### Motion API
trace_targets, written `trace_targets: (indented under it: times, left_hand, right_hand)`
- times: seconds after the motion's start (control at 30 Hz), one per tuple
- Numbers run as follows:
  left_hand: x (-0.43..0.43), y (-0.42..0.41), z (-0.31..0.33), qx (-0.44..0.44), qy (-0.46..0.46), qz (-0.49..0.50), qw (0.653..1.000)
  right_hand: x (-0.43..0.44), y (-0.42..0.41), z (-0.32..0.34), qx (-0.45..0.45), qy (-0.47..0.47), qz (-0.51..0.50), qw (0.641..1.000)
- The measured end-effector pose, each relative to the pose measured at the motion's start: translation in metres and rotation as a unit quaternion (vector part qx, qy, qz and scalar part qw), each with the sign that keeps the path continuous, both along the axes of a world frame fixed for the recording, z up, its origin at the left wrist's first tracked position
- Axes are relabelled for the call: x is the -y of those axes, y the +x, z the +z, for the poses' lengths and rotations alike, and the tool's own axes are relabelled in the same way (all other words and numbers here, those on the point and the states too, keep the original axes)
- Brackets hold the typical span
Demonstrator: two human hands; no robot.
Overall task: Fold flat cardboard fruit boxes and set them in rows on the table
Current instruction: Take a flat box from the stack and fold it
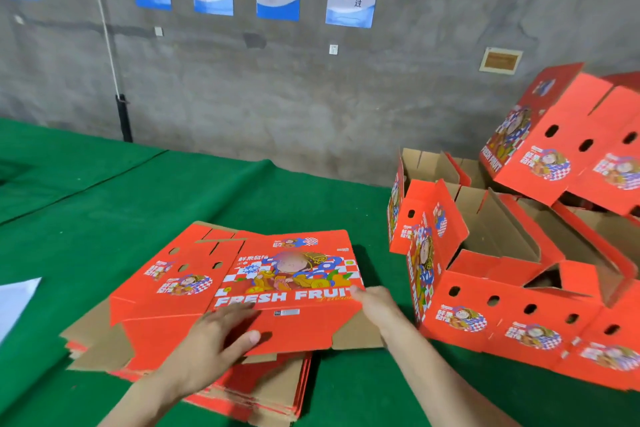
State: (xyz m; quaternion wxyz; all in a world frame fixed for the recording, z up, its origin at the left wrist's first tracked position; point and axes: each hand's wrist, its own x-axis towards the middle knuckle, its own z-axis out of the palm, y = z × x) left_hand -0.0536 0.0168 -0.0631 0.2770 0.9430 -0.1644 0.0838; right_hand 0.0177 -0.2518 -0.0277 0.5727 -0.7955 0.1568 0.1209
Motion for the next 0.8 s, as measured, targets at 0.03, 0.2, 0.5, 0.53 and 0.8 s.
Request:
trace_targets:
  times: [0.03,0.2,0.5,0.53,0.8]
  left_hand:
    - [0.002,0.0,0.016,0.012,-0.01,-0.009,1.0]
    - [0.019,0.0,0.1,0.084,0.063,-0.087,0.991]
    - [0.079,0.012,0.201,0.282,0.132,-0.107,0.944]
    - [0.086,0.012,0.208,0.292,0.127,-0.109,0.942]
    - [0.148,-0.011,0.234,0.347,0.113,-0.105,0.925]
  right_hand:
    - [0.004,0.003,0.016,0.001,0.003,-0.006,1.0]
    - [0.035,0.003,0.068,-0.053,0.191,-0.085,0.976]
    - [0.08,-0.041,0.095,0.004,0.417,-0.151,0.896]
    - [0.082,-0.05,0.097,0.038,0.446,-0.175,0.877]
    - [0.072,-0.117,0.111,0.539,-0.147,0.004,0.83]
